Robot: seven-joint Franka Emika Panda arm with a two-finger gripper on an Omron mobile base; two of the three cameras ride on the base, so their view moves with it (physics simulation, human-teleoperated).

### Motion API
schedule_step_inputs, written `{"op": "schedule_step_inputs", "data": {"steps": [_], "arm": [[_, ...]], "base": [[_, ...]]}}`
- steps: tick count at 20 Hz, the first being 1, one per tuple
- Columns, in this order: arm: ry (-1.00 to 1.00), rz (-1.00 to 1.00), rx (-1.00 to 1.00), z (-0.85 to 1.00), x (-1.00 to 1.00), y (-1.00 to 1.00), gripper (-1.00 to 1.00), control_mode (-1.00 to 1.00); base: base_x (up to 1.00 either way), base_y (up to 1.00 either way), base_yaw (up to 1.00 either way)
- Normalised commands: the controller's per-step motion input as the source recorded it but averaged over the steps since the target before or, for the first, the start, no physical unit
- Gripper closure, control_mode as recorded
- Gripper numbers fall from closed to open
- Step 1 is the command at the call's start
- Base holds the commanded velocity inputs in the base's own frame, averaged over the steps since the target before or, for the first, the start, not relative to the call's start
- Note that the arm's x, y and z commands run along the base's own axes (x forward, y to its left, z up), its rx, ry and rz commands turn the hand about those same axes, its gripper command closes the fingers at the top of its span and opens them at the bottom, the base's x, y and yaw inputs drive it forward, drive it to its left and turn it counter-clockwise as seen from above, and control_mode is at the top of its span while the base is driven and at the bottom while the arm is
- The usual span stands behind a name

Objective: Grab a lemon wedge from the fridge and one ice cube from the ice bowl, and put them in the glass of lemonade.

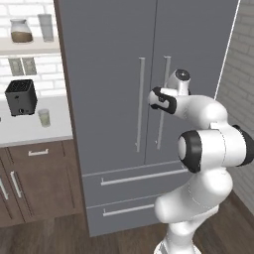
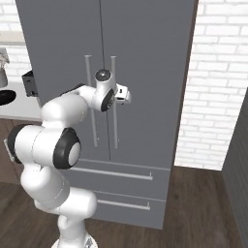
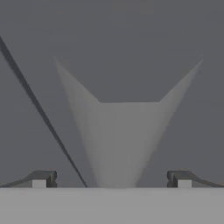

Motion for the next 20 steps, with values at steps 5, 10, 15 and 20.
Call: {"op": "schedule_step_inputs", "data": {"steps": [5,10,15,20], "arm": [[0.0,0.0,0.0,-0.08,0.24,-0.06,-1.0,-1.0],[-0.04,0.0,0.0,-0.32,0.2,0.0,-1.0,-1.0],[-0.08,0.0,0.0,-0.29,0.12,0.0,-1.0,-1.0],[0.0,0.0,0.0,-0.03,0.04,0.0,1.0,-1.0]], "base": [[0.0,0.0,0.0],[0.0,0.0,0.0],[0.0,0.0,0.0],[0.0,0.0,0.0]]}}
